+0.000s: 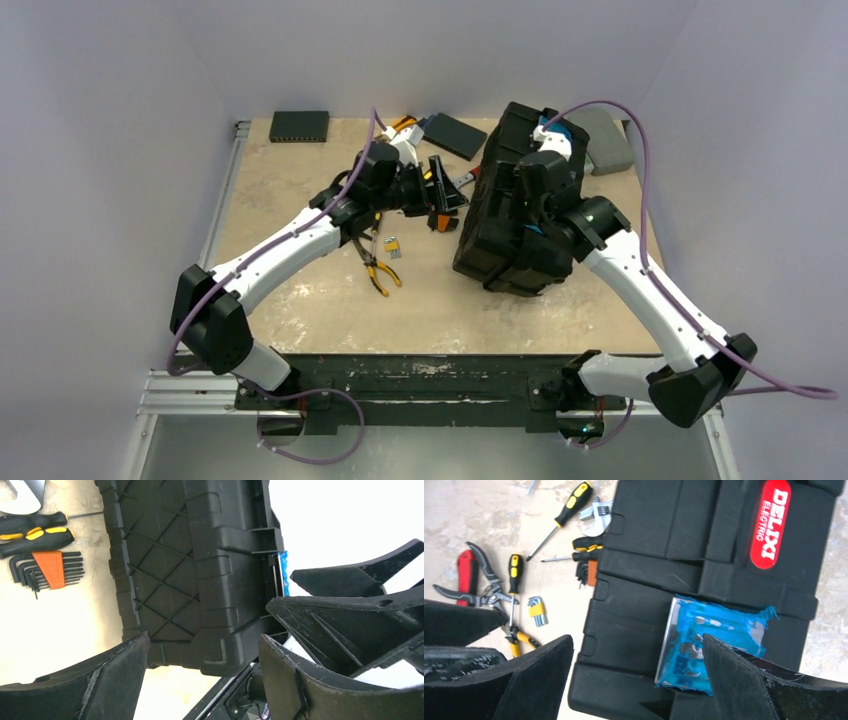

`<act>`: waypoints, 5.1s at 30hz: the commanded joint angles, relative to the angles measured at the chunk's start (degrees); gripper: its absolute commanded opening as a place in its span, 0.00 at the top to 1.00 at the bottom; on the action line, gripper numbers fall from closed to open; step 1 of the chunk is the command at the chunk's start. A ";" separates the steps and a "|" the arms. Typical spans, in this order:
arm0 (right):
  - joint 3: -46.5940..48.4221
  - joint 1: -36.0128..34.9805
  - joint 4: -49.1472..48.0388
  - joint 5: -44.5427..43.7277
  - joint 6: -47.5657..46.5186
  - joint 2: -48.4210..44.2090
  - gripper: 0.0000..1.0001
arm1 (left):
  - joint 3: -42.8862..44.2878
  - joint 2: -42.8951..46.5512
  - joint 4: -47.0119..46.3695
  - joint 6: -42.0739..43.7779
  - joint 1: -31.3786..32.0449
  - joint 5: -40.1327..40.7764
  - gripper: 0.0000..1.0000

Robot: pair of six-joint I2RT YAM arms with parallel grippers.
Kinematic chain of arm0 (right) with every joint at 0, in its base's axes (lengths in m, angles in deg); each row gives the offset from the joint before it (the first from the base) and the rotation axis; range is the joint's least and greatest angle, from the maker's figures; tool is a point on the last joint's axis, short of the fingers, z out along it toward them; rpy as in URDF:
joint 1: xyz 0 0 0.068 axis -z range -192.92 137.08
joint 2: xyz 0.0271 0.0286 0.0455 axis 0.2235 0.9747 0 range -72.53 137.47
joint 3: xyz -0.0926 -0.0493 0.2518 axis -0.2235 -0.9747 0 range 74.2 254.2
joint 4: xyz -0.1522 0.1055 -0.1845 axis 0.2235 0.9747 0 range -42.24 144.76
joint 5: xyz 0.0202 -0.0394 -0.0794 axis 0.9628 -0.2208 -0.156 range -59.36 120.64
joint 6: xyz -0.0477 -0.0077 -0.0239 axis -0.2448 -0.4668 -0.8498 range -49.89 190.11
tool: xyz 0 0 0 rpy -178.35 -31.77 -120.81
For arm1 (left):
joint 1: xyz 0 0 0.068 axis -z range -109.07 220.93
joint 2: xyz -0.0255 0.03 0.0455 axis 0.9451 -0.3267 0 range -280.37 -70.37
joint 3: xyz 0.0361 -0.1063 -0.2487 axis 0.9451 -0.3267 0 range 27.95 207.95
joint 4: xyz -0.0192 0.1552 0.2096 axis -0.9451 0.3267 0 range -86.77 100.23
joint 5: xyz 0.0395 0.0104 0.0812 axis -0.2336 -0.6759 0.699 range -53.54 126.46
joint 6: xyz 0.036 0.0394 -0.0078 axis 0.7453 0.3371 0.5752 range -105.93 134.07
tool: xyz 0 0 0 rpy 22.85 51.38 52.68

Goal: Pack the tool kit

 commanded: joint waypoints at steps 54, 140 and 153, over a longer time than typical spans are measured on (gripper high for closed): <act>-27.06 20.74 -12.08 20.17 4.06 -2.78 0.61 | 32.15 -31.89 31.20 10.76 8.83 13.85 0.36; -13.92 23.72 -0.74 23.36 -2.96 -9.21 0.03 | 27.34 -36.20 29.91 11.76 8.04 11.57 0.44; -5.84 14.35 7.67 -0.85 -2.28 0.02 0.01 | 27.60 -36.54 29.70 12.14 7.90 10.95 0.44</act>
